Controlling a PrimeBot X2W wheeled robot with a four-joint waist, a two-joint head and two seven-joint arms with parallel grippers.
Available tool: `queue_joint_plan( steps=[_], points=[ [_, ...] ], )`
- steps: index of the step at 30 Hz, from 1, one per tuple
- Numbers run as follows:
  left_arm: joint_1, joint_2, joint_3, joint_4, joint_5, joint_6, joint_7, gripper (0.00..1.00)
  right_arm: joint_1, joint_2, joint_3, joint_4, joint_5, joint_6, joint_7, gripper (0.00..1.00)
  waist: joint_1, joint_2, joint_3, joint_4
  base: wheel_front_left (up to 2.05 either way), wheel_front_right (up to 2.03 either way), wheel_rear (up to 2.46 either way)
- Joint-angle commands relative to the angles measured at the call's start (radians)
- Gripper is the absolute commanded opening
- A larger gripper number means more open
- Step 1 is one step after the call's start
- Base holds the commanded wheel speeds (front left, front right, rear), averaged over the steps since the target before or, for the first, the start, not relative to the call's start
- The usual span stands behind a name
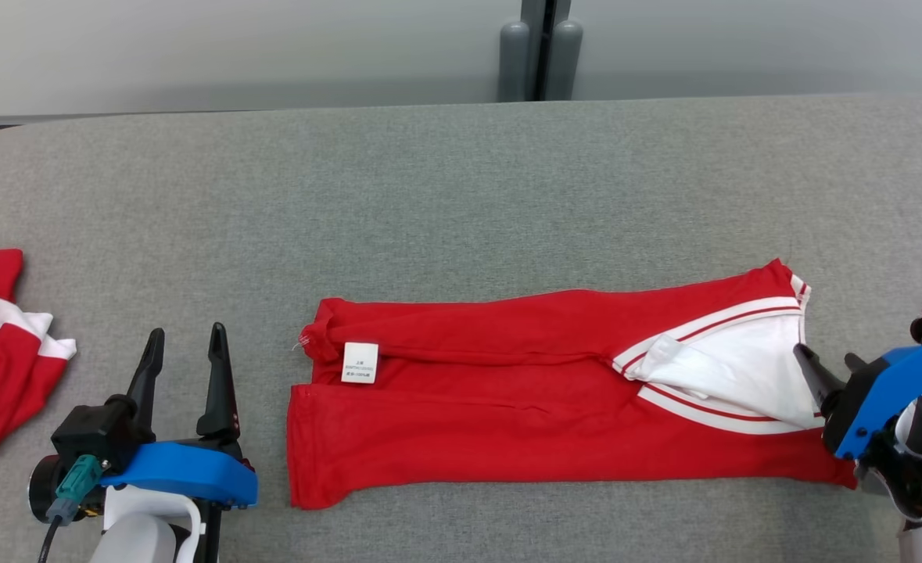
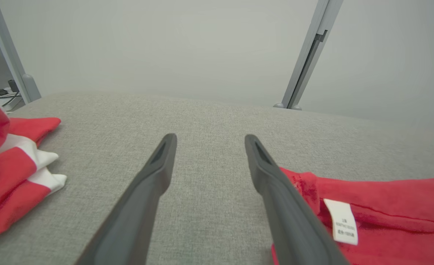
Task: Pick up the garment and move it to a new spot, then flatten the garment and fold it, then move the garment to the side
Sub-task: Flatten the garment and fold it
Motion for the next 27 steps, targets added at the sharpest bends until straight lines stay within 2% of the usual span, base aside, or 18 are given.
queue_joint_plan(
  steps=[1,7,12,13,14,20,27],
  points=[
    [0.001,-0.003,0.003,0.001,0.003,-0.002,-0.005,1.00,-0.017,-0.008,-0.003,0.007,-0.004,0.001,-0.007,1.00,-0.0001,0.0000,0.004,0.005,0.00,0.00,0.00],
    [-0.014,-0.027,0.027,0.015,0.028,-0.021,-0.005,1.00,-0.071,-0.017,-0.012,0.150,-0.032,0.001,0.016,1.00,-0.0001,0.0000,0.014,0.025,0.00,0.00,0.00],
    [-0.024,-0.036,0.039,0.024,0.047,-0.036,-0.005,1.00,-0.084,0.007,0.016,0.229,-0.020,0.001,0.024,1.00,-0.0001,0.0000,0.012,0.032,0.00,0.00,0.00],
    [-0.025,-0.037,0.041,0.025,0.050,-0.038,-0.005,1.00,-0.084,0.010,0.028,0.237,-0.014,0.002,0.024,0.45,-0.0001,0.0000,0.011,0.031,0.00,0.00,0.00],
    [-0.026,-0.038,0.043,0.026,0.054,-0.041,-0.005,1.00,-0.084,0.009,0.036,0.243,-0.010,0.002,0.019,0.00,-0.0001,0.0000,0.010,0.029,0.00,0.00,0.00],
    [-0.026,-0.045,0.058,0.031,0.062,-0.054,-0.005,1.00,-0.076,-0.035,0.025,0.210,-0.023,0.000,-0.043,0.00,-0.0001,0.0000,-0.004,0.008,0.00,0.00,0.00],
    [-0.004,-0.057,0.074,0.032,0.074,-0.062,-0.005,1.00,-0.035,-0.106,-0.024,0.120,-0.031,0.000,-0.053,0.00,-0.0001,0.0000,-0.028,-0.018,0.00,0.00,0.00]
  ],
)
